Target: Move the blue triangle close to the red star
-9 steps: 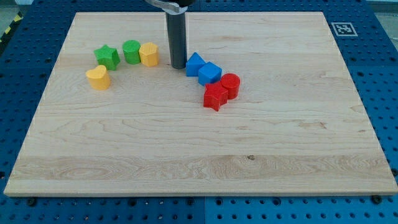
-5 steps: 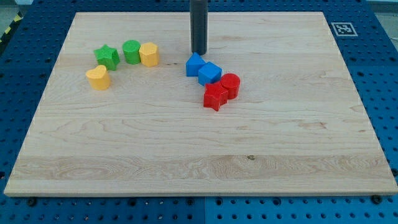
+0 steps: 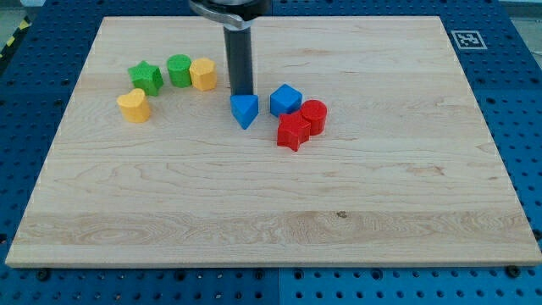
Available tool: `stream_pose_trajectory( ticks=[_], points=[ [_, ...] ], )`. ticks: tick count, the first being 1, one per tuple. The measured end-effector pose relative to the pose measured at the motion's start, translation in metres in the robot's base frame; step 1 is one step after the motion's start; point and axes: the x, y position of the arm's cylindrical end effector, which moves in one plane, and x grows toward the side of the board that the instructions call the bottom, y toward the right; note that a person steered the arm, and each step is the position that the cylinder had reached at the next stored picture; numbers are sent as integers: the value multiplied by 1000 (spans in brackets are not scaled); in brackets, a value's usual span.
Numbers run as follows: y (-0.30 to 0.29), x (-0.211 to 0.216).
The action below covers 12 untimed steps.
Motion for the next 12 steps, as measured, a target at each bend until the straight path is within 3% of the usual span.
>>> stream_pose_trajectory(
  ticks=[2,11,12],
  points=[
    [-22,0],
    [-7,29],
    [-28,71]
  ],
)
